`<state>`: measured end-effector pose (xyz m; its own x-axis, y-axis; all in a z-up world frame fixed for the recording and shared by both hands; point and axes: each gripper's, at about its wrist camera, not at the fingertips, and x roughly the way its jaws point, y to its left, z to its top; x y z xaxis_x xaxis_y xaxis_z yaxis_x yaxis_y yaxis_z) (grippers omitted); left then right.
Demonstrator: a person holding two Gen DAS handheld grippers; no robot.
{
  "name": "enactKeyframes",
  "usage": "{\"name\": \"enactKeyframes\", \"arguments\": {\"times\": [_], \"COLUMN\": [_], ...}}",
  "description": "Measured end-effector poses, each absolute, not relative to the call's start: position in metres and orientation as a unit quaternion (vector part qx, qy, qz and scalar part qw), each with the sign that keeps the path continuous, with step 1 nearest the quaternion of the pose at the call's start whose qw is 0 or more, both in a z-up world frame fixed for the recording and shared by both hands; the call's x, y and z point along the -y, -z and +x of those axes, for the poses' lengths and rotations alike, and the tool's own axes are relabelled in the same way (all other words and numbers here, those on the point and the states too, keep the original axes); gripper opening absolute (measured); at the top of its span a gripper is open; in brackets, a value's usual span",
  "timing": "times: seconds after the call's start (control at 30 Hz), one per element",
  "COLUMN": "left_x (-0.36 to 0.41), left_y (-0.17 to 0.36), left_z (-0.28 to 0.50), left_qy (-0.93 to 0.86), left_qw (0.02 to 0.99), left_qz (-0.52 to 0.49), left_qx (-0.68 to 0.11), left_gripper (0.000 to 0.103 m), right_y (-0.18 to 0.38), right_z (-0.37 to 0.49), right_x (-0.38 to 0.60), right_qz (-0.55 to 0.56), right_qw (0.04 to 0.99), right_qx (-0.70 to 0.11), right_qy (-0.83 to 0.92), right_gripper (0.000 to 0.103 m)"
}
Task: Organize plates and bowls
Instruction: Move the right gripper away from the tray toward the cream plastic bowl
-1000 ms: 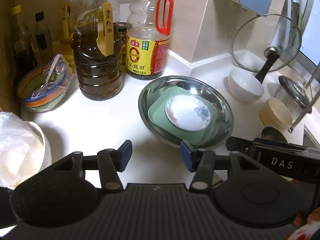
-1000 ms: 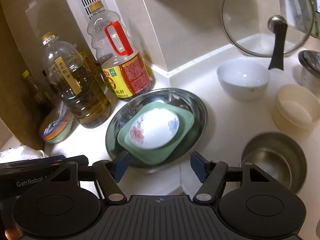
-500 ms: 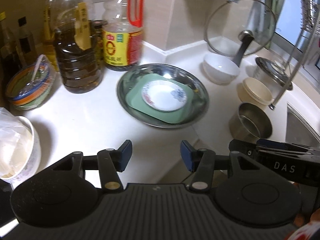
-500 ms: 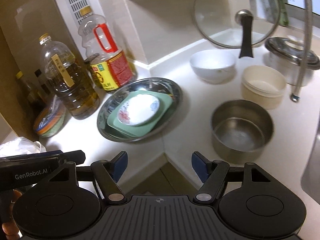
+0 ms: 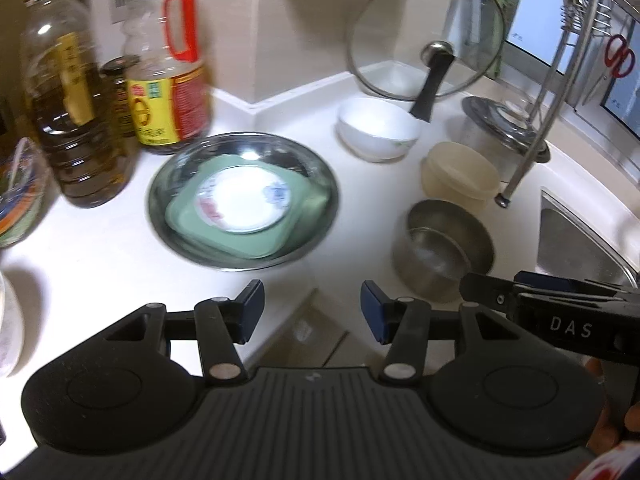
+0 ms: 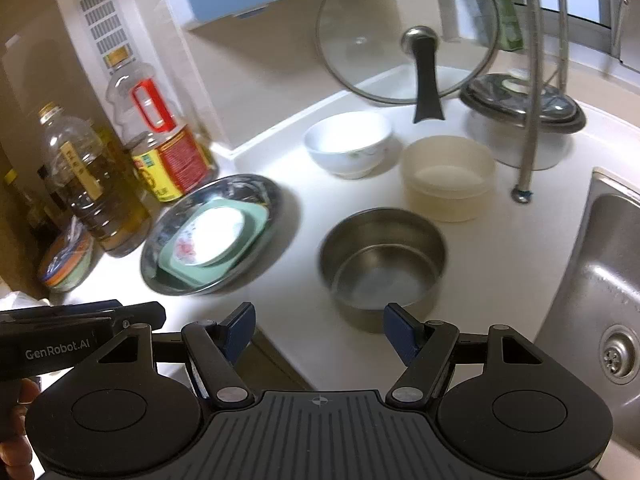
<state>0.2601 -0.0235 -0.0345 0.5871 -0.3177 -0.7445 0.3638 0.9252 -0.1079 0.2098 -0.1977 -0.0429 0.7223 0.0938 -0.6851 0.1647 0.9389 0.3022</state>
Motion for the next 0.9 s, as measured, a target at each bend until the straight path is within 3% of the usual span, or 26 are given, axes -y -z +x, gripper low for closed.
{"name": "enactKeyframes", "arguments": {"times": [0.43,0.9], "left_x": [0.116,0.159], "left_y": [0.043,0.047], "left_z": [0.275,0.302], "left_qy": [0.216,0.224], "left_qw": [0.885,0.881], "left_qz": [0.040,0.060], "left_qx": [-0.411,-0.413], "left_gripper": [0.050,0.050], "right_y": [0.053,0.060], "right_z": [0.216,0.244], "right_x": [0.277,0.310], "right_qz": [0.176,0.175], "right_qw": [0.913,0.911], "right_qx": [-0.366,-0.369], "right_qy": [0.047,0.048], "right_gripper": [0.071,0.071]}}
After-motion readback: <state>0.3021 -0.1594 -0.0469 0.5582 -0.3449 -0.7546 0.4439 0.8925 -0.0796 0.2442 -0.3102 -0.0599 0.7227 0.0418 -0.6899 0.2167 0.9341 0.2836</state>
